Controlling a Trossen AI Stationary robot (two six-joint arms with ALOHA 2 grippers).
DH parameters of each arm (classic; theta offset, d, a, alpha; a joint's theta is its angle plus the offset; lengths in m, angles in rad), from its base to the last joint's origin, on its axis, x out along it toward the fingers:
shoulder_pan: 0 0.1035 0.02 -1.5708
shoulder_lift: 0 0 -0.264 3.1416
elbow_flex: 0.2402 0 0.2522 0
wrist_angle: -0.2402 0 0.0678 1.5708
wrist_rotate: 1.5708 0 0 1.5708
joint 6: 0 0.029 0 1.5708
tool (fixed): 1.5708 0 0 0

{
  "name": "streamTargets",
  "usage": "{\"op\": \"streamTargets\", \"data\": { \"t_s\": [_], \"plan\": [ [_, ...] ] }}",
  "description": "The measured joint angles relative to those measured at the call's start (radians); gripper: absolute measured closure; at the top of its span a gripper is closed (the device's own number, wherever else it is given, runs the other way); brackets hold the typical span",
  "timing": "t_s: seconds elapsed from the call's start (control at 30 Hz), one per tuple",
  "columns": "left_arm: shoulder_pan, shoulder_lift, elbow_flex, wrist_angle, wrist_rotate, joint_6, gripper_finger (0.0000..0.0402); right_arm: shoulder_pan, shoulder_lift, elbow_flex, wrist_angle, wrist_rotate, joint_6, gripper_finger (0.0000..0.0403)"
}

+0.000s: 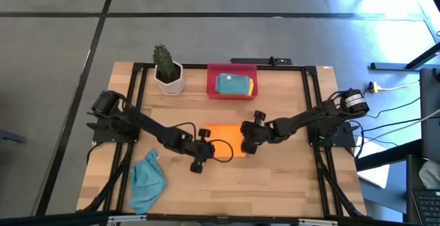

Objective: Fold microfiber towels
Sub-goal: Fold the orange microfiber cloth

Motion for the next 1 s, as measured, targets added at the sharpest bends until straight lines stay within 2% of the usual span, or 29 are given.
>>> {"op": "streamTargets", "data": {
  "t_s": [0.2,0.37,0.53,0.83,1.0],
  "plan": [
    [-0.018,0.003,0.0,-0.002,0.001,-0.034,0.0324,-0.038,0.002,0.0,0.095,-0.018,-0.054,0.0388],
    [-0.017,0.018,0.001,0.003,0.003,-0.059,0.0324,-0.075,0.003,-0.001,0.068,-0.028,-0.053,0.0397],
    [-0.017,0.041,0.001,-0.091,0.028,-0.056,0.0324,-0.091,0.003,-0.006,0.023,-0.071,-0.051,0.0395],
    [0.01,0.039,0.003,-0.193,-0.011,-0.079,0.0324,-0.034,0.003,-0.008,-0.075,-0.114,0.051,0.0398],
    [0.031,0.038,0.004,-0.226,-0.06,0.02,0.0324,0.038,0.003,-0.008,-0.055,-0.153,0.103,0.0399]
  ]
}}
